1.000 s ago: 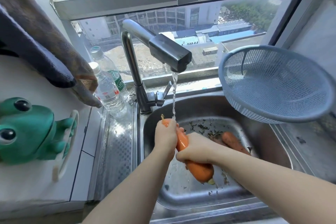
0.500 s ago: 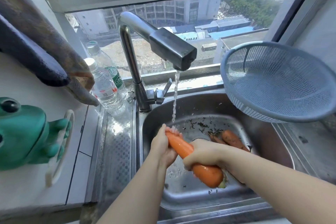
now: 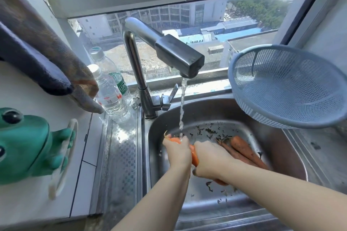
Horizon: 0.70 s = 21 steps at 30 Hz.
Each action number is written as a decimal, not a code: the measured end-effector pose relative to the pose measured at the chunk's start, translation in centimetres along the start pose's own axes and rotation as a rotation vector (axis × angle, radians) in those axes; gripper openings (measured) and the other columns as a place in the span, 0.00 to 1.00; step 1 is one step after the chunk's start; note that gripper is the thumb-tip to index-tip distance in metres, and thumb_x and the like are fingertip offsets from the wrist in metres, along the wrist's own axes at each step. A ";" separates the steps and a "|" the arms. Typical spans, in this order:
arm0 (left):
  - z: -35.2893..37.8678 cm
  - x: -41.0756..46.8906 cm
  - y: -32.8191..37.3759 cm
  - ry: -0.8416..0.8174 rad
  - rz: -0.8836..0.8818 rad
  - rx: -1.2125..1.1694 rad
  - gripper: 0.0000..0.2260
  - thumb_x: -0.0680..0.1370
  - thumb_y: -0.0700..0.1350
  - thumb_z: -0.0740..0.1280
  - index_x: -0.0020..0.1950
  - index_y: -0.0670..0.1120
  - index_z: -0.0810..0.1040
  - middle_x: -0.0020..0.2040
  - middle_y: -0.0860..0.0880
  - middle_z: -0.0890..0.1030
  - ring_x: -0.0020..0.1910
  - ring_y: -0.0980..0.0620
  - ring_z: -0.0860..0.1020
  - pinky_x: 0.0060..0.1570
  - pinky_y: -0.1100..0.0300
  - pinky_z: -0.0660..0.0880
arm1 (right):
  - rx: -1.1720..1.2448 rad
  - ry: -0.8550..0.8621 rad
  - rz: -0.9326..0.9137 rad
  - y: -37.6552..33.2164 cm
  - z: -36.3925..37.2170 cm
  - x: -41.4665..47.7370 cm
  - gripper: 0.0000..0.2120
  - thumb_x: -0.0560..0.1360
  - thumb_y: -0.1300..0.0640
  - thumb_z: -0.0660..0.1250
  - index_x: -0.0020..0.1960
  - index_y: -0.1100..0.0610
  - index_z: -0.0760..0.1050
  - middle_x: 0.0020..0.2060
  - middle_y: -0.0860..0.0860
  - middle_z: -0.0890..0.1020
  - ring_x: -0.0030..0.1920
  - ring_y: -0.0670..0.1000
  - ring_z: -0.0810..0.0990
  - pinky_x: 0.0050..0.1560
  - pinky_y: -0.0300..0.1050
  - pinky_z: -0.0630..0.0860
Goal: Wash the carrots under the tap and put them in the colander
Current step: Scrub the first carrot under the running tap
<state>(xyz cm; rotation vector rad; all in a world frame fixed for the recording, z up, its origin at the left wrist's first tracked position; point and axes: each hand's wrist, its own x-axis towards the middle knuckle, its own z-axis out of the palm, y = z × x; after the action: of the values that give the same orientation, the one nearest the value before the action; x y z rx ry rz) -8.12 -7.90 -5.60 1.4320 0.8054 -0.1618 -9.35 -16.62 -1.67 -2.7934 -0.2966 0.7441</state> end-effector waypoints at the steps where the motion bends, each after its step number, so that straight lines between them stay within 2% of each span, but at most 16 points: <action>1: 0.0 -0.2 -0.2 -0.028 0.034 -0.003 0.24 0.78 0.37 0.64 0.70 0.46 0.58 0.55 0.42 0.75 0.50 0.46 0.75 0.57 0.51 0.73 | -0.003 0.029 -0.016 0.1 0.2 -0.2 0.15 0.68 0.53 0.70 0.47 0.54 0.66 0.46 0.54 0.79 0.48 0.57 0.79 0.40 0.43 0.69; 2: -0.1 -0.4 -0.5 -0.057 0.058 -0.006 0.27 0.78 0.37 0.65 0.73 0.46 0.55 0.57 0.41 0.74 0.51 0.46 0.75 0.59 0.51 0.73 | 0.013 0.034 -0.029 0.3 0.4 -0.2 0.14 0.68 0.53 0.69 0.46 0.53 0.65 0.46 0.53 0.79 0.48 0.57 0.79 0.39 0.43 0.68; 4: -0.7 -0.3 -1.0 -0.104 0.106 0.019 0.27 0.79 0.39 0.65 0.73 0.46 0.57 0.54 0.44 0.75 0.51 0.47 0.76 0.59 0.50 0.73 | 0.084 0.016 -0.060 0.4 1.0 -0.2 0.13 0.66 0.52 0.69 0.40 0.52 0.63 0.40 0.50 0.77 0.43 0.55 0.78 0.37 0.42 0.67; 5: -1.0 -0.1 -1.1 -0.118 0.136 0.027 0.22 0.79 0.41 0.64 0.71 0.45 0.61 0.50 0.45 0.77 0.49 0.48 0.78 0.57 0.49 0.75 | 0.125 0.001 -0.074 0.4 1.4 -0.1 0.14 0.65 0.52 0.69 0.37 0.51 0.62 0.35 0.47 0.75 0.39 0.53 0.76 0.36 0.41 0.67; 7: -1.4 0.1 -0.8 -0.108 0.154 -0.008 0.08 0.82 0.43 0.61 0.60 0.43 0.69 0.40 0.46 0.78 0.38 0.51 0.79 0.43 0.55 0.78 | 0.213 -0.032 -0.069 0.3 1.5 -0.1 0.14 0.63 0.51 0.69 0.35 0.50 0.63 0.32 0.46 0.71 0.36 0.51 0.75 0.33 0.41 0.68; 8: -1.4 0.3 -0.7 -0.089 0.136 -0.047 0.07 0.82 0.44 0.59 0.54 0.41 0.71 0.37 0.46 0.78 0.33 0.52 0.79 0.36 0.58 0.77 | 0.245 -0.057 -0.054 0.3 1.3 -0.1 0.14 0.64 0.51 0.70 0.35 0.51 0.64 0.31 0.46 0.72 0.36 0.52 0.76 0.32 0.41 0.68; 9: -1.3 0.3 -0.5 -0.069 0.094 -0.110 0.09 0.83 0.46 0.58 0.49 0.41 0.72 0.34 0.46 0.77 0.30 0.53 0.78 0.32 0.59 0.76 | 0.261 -0.086 -0.044 0.2 0.9 -0.2 0.14 0.64 0.52 0.71 0.34 0.52 0.64 0.31 0.47 0.72 0.35 0.52 0.75 0.31 0.41 0.68; 12: -1.1 0.2 0.6 -0.062 -0.148 -0.440 0.14 0.83 0.49 0.56 0.42 0.43 0.72 0.29 0.47 0.75 0.25 0.51 0.75 0.31 0.58 0.73 | 0.386 -0.193 0.002 0.2 0.0 -0.3 0.12 0.65 0.54 0.71 0.35 0.55 0.68 0.31 0.51 0.76 0.32 0.51 0.75 0.34 0.42 0.72; 14: -1.2 -0.2 1.7 -0.133 -0.318 -0.641 0.14 0.83 0.49 0.57 0.44 0.43 0.73 0.30 0.47 0.75 0.27 0.52 0.74 0.33 0.57 0.74 | 0.639 -0.290 0.063 0.8 -0.4 -0.6 0.08 0.65 0.58 0.70 0.39 0.58 0.72 0.33 0.53 0.80 0.33 0.52 0.80 0.36 0.44 0.77; 16: -1.4 -0.6 2.3 -0.241 -0.385 -0.735 0.12 0.83 0.51 0.58 0.49 0.44 0.75 0.33 0.48 0.77 0.31 0.53 0.76 0.38 0.56 0.76 | 0.882 -0.391 0.106 1.4 -0.8 -0.8 0.07 0.67 0.63 0.69 0.43 0.60 0.72 0.34 0.54 0.80 0.34 0.53 0.82 0.34 0.43 0.78; 18: -1.4 -1.2 2.4 -0.317 -0.349 -0.669 0.10 0.83 0.50 0.58 0.54 0.45 0.75 0.42 0.48 0.78 0.39 0.52 0.78 0.44 0.54 0.76 | 1.015 -0.473 0.138 1.8 -1.3 -1.0 0.08 0.69 0.65 0.68 0.47 0.61 0.71 0.36 0.55 0.80 0.34 0.53 0.82 0.33 0.43 0.79; 21: -1.2 -2.0 1.7 -0.349 -0.184 -0.441 0.10 0.83 0.44 0.58 0.65 0.48 0.67 0.53 0.46 0.76 0.49 0.49 0.78 0.47 0.50 0.76 | 1.024 -0.473 0.148 1.8 -1.6 -0.8 0.07 0.70 0.65 0.68 0.47 0.61 0.73 0.36 0.54 0.80 0.33 0.52 0.81 0.35 0.44 0.80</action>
<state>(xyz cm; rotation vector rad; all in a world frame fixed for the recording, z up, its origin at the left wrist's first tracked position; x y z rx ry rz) -9.10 -7.16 -2.97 0.8817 0.6327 -0.3422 -8.97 -18.87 -0.41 -1.6711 0.1874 1.1633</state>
